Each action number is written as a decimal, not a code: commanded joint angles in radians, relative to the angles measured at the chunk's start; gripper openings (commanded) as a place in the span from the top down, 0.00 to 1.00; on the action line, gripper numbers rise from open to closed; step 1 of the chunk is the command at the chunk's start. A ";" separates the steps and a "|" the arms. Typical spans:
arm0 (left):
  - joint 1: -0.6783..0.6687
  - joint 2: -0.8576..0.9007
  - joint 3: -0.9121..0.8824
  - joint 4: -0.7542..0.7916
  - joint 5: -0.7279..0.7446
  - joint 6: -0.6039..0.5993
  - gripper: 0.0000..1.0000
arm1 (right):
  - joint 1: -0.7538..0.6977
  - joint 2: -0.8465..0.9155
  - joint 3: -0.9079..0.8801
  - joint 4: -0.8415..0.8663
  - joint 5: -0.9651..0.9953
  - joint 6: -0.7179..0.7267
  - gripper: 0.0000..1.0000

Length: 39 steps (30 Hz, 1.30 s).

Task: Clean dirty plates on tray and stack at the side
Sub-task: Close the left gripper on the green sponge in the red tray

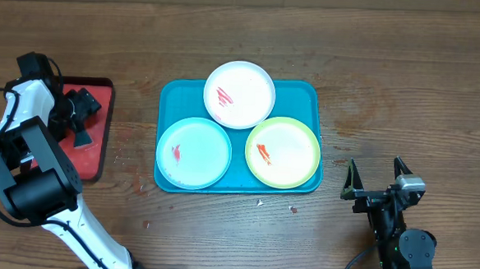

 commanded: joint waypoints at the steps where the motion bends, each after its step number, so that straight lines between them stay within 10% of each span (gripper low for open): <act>1: 0.002 0.021 -0.015 0.027 0.005 0.035 0.44 | -0.006 -0.010 -0.010 0.007 0.009 -0.003 0.00; 2: 0.002 0.021 -0.015 0.031 0.005 0.035 0.78 | -0.006 -0.010 -0.010 0.007 0.009 -0.003 0.00; 3: 0.002 0.021 -0.015 0.030 0.005 0.034 0.90 | -0.006 -0.010 -0.010 0.007 0.009 -0.003 0.00; 7: 0.002 0.021 -0.016 0.006 0.005 0.034 0.95 | -0.006 -0.010 -0.010 0.007 0.009 -0.003 0.00; 8: 0.002 0.021 -0.016 -0.004 0.005 0.034 0.90 | -0.006 -0.010 -0.010 0.007 0.009 -0.003 0.00; 11: 0.002 0.021 -0.015 -0.041 0.005 0.034 0.00 | -0.006 -0.010 -0.010 0.007 0.009 -0.003 0.00; 18: 0.002 0.021 -0.016 -0.198 0.009 0.034 0.00 | -0.006 -0.010 -0.010 0.007 0.009 -0.003 0.00; 23: 0.002 0.021 -0.016 -0.230 0.008 0.035 0.32 | -0.006 -0.010 -0.010 0.007 0.009 -0.003 0.00; 27: 0.002 0.021 -0.015 -0.222 0.008 0.034 0.96 | -0.006 -0.010 -0.010 0.007 0.009 -0.003 0.00; 39: 0.002 0.020 0.114 -0.325 0.005 0.034 0.96 | -0.006 -0.010 -0.010 0.007 0.009 -0.003 0.00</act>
